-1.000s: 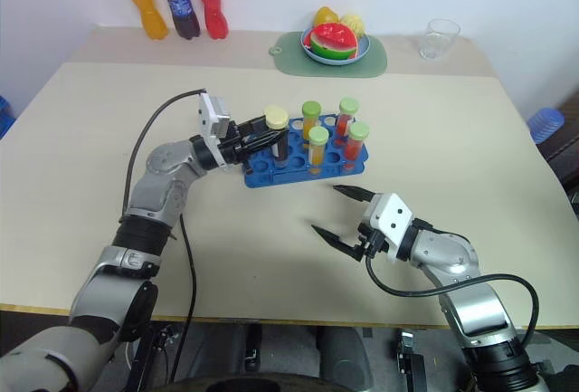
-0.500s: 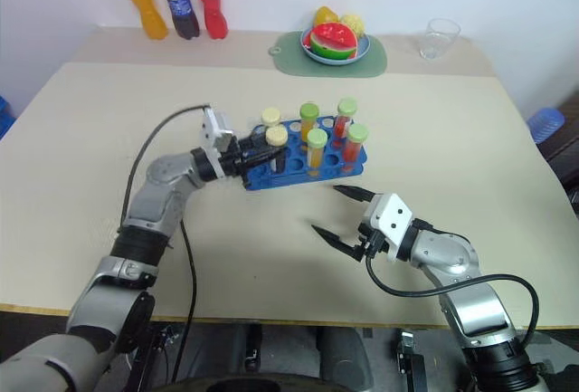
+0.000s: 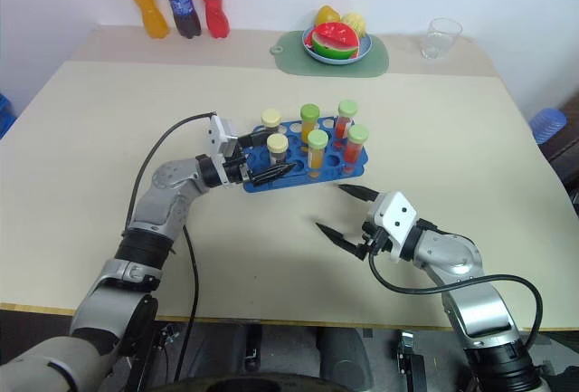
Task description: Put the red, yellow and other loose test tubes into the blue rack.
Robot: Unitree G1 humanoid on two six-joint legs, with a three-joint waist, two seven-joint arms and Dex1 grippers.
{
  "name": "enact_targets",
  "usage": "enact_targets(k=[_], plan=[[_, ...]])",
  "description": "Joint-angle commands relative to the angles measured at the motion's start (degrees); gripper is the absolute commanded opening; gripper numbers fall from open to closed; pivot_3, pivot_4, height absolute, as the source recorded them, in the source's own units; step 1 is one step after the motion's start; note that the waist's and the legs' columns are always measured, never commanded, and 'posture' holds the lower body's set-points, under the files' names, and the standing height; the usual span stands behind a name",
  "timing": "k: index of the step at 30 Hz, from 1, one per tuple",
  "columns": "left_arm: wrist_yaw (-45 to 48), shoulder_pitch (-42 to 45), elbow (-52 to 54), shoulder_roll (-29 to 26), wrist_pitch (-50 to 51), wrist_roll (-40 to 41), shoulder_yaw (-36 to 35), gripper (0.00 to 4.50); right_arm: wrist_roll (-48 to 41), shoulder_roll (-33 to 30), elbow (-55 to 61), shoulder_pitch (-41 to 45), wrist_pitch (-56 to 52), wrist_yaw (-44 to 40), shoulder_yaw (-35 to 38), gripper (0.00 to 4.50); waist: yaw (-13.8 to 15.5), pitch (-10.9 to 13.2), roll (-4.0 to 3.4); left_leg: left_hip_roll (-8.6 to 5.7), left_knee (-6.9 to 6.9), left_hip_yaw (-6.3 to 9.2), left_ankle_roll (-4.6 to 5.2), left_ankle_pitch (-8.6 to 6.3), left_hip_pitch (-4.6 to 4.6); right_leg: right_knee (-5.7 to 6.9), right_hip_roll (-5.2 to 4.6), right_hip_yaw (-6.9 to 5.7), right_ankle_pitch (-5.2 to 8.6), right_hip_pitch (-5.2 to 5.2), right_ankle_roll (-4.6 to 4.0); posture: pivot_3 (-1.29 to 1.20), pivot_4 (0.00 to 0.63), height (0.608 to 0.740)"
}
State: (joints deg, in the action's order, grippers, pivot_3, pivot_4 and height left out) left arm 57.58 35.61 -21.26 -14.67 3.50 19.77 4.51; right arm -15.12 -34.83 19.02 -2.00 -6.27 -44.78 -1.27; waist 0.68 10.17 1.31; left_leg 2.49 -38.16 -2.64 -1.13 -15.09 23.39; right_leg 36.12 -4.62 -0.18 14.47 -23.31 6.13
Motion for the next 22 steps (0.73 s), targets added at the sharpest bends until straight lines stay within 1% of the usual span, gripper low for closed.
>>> enact_targets(k=[1,4,7,8,9,11,13,16,19,22], plan=[[-0.4,-0.3,6.3,-0.7,1.4,3.5,-3.2,4.48,-1.5,-0.1,2.8,-0.8,-0.3,0.5,2.2,4.41,0.0,0.0,0.00,0.00,0.00,0.00,0.00,0.00,0.00,0.00,0.00,0.00,0.00,0.00,0.00,0.00,0.150,0.740],[-2.4,-1.8,12.5,-2.1,1.8,4.4,-5.2,4.48,-1.9,-0.2,3.8,-1.9,-0.9,0.7,2.8,4.41,-0.2,0.0,-0.01,0.01,0.02,0.00,0.00,0.00,-0.01,0.00,0.00,0.00,0.00,0.00,0.00,0.00,0.150,0.740],[-4.9,-4.1,17.6,-3.2,4.1,7.9,-9.2,4.48,-2.3,-0.6,4.7,-3.5,-1.0,0.8,3.9,4.41,-0.1,0.0,-0.01,0.03,0.02,0.00,0.00,0.00,-0.01,0.01,0.00,0.00,0.00,0.00,0.00,0.00,0.150,0.740],[-6.5,-5.1,18.5,-4.3,4.5,7.5,-10.5,4.48,-2.5,-0.6,5.0,-4.3,-1.0,1.0,4.7,4.41,0.0,0.0,-0.01,0.03,0.02,0.00,0.00,0.00,-0.01,0.01,0.00,0.00,0.00,0.00,0.00,0.00,0.150,0.740],[-7.1,-6.2,19.3,-5.7,4.9,7.2,-11.4,4.48,-2.8,-0.7,5.5,-5.1,-1.2,1.2,5.5,4.41,0.0,0.0,-0.01,0.04,0.02,0.01,0.00,0.00,-0.01,0.01,0.00,0.00,0.00,0.00,0.01,0.00,0.150,0.740],[-3.3,-9.6,21.0,-10.9,6.6,8.1,-12.5,4.48,-3.4,-1.1,6.6,-7.3,-1.6,1.3,7.5,4.41,-0.2,0.0,-0.02,0.04,0.03,0.00,0.00,0.00,-0.02,0.01,0.00,0.00,0.00,0.00,0.00,0.00,0.150,0.740],[-1.4,-12.8,21.8,-14.5,7.6,9.4,-14.2,4.48,-3.8,-1.4,7.7,-9.6,-1.8,1.3,9.3,4.41,-0.3,0.0,-0.04,0.07,0.05,-0.02,0.00,0.00,-0.04,0.01,0.02,0.00,0.03,-0.01,-0.05,0.00,0.150,0.740],[1.1,-19.8,24.5,-21.4,10.9,10.9,-17.6,4.48,-5.1,-2.1,9.9,-14.7,-2.6,0.9,14.1,4.41,-0.2,0.0,-0.05,0.10,0.06,-0.05,-0.01,-0.01,-0.03,0.00,0.00,0.00,0.10,-0.02,-0.18,0.00,0.150,0.740],[1.9,-24.5,26.7,-25.1,13.5,12.3,-19.8,4.48,-6.4,-2.5,11.3,-17.8,-3.1,0.8,17.3,4.41,0.1,0.0,-0.04,0.14,0.07,-0.08,-0.02,-0.01,-0.03,-0.03,-0.02,0.00,0.12,-0.03,-0.21,0.00,0.150,0.740],[2.9,-27.9,27.7,-27.6,15.0,12.6,-20.6,4.48,-6.9,-2.6,12.3,-19.6,-3.3,0.5,18.5,4.41,0.1,0.0,-0.04,0.18,0.05,-0.10,-0.03,-0.01,-0.04,-0.05,-0.06,0.01,0.11,-0.01,-0.24,0.00,0.150,0.740]])
